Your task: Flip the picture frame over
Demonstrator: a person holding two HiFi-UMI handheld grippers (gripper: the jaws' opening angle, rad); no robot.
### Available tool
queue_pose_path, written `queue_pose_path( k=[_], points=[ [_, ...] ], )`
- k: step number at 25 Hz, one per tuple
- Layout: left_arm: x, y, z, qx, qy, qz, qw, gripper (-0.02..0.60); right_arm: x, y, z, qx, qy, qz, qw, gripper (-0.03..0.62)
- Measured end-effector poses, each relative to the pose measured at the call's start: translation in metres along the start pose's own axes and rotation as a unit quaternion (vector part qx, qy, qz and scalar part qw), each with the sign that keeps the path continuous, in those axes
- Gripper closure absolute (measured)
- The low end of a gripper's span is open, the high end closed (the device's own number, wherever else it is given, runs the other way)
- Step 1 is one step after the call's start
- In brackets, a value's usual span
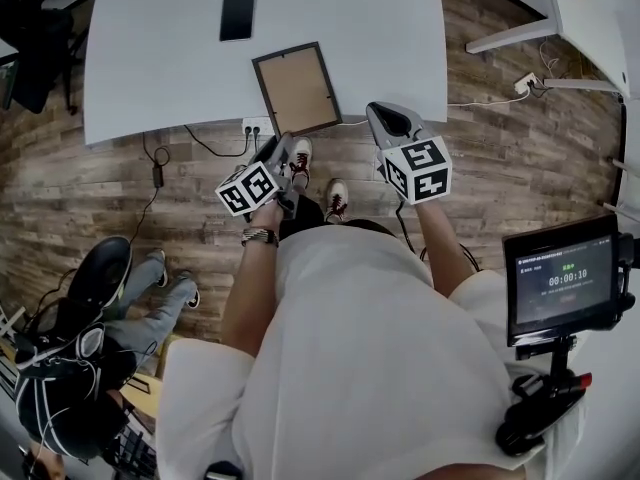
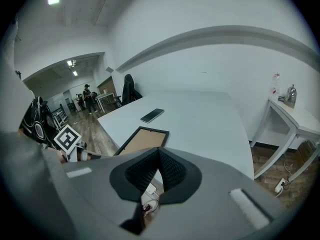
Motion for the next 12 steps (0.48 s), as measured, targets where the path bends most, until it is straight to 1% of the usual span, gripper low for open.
queue_pose_path(
  k=[6, 12],
  points=[
    [-0.0036, 0.0063, -0.0025, 0.009, 0.006, -0.008, 0.9999, 0.449, 0.0001, 0.0048, -0.0014, 0.004, -0.003, -0.008, 1.000, 0.592],
    [-0.0047, 0.0058, -0.0006, 0.002, 0.010, -0.015, 0.9998, 0.443, -0.0005, 0.0066, -0.0012, 0.003, -0.003, -0.013, 1.000, 0.592]
  ],
)
Point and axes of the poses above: the fingertips, and each gripper's own axes: x backward along the fingers, z to its right, y out of its underside, the point moved 2 cm from there along x, backward along the fingers, and after that the axes turned 5 degrees about -z, right-handed, at the moved point
